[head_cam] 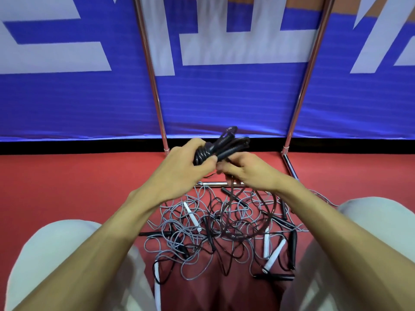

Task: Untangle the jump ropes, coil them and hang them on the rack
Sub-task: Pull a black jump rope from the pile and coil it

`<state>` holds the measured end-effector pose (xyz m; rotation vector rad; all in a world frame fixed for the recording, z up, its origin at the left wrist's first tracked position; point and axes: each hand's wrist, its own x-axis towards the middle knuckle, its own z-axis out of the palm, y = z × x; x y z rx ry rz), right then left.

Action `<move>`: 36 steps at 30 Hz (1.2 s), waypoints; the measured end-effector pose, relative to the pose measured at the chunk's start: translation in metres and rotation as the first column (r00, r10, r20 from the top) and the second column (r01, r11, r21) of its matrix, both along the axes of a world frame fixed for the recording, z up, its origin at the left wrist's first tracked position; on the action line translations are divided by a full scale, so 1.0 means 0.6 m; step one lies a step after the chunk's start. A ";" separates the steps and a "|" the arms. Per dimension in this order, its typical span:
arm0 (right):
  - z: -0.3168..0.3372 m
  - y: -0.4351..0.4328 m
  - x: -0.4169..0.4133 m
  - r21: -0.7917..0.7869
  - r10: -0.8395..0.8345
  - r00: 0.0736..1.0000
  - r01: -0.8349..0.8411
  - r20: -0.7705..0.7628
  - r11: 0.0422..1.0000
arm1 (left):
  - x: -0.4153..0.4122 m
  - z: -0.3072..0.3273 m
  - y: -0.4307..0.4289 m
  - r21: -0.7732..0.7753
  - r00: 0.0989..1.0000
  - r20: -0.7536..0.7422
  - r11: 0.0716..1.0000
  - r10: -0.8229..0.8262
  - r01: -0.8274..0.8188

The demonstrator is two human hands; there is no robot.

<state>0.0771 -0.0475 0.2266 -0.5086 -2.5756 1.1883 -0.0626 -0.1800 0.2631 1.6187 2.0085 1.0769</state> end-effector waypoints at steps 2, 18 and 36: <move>0.013 -0.007 -0.003 -0.087 0.011 0.996 -0.003 0.085 0.996 | -0.009 -0.003 0.002 0.023 0.996 0.062 0.997 0.066 -0.068; 0.039 -0.046 0.045 0.407 0.043 0.893 -0.246 0.447 0.880 | -0.090 -0.041 0.027 -0.109 0.908 -0.328 0.944 0.263 -0.312; 0.056 0.012 0.033 0.450 -0.161 0.901 0.348 -0.403 0.823 | 0.035 -0.040 0.019 -0.469 0.808 -0.460 0.873 -0.368 0.131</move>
